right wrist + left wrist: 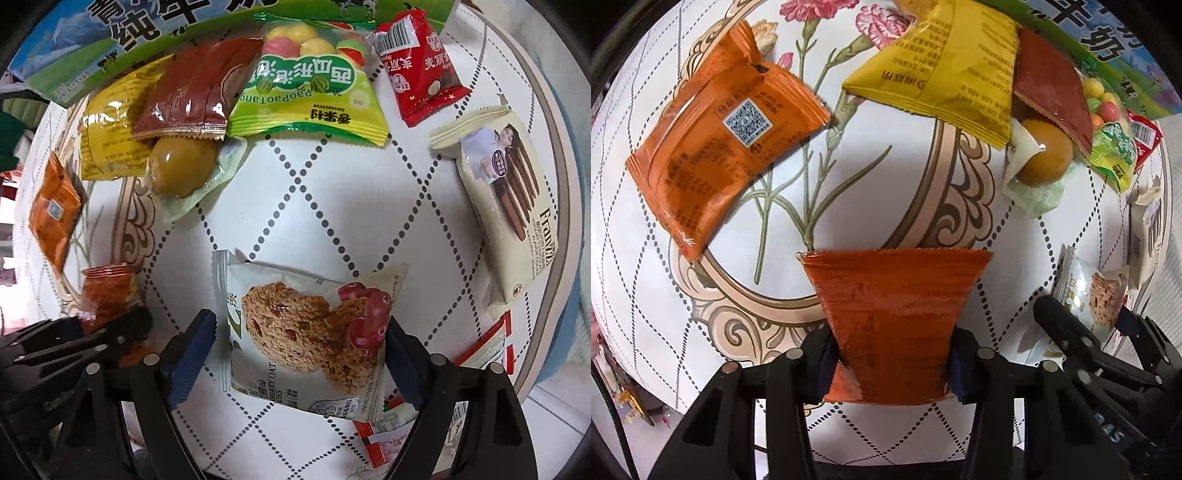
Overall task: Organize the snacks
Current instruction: 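Grasp the orange packet with left tool while right tool grasps the oat cookie bag, then lower both packets into the cardboard box and open both tools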
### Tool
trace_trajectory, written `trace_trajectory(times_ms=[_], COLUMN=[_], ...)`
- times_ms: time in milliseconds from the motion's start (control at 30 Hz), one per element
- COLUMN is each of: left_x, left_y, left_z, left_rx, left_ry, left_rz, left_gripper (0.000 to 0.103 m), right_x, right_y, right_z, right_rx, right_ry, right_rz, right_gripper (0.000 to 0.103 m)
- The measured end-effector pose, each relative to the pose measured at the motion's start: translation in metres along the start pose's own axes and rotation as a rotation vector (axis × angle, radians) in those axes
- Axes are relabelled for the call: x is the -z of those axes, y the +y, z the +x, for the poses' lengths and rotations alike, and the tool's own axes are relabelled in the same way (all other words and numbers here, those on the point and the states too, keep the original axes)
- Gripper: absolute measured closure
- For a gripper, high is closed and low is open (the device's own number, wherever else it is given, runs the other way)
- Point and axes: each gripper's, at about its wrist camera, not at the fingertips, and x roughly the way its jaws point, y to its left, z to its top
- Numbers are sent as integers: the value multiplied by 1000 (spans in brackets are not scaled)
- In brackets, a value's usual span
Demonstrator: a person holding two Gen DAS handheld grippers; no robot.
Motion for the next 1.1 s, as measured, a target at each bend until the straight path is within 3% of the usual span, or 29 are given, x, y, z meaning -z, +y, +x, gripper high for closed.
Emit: trace_trajectory(times_ms=[100,200,467,667,833,967,1100], left_x=[3,8,14,5,-29,-67,-122], left_y=[-4,-9,-18,-32,-50,-59,-62], left_z=[-11,-26,-83,-153,-210,-244,-251], left_rx=[-4,0,78,167,244,207,157], left_ry=[-24,-56,-139,-243,-301,-364,-367], left_rz=[18,35,74,107,131,159,170], left_gripper=[60,61,61,61,61,61,60], right_x=[13,18,7,-19,-55,-91,-139], right_y=[2,-2,-22,-30,-39,-31,-30], right_z=[0,-9,-69,-136,-194,-226,-234], right_rx=[-3,-38,-147,-221,-270,-257,-224], right_ry=[-20,-28,-79,-188,-307,-388,-419], right_rz=[-17,-12,-10,-26,-35,-50,-67], right_gripper=[34,38,39,39,39,39,39])
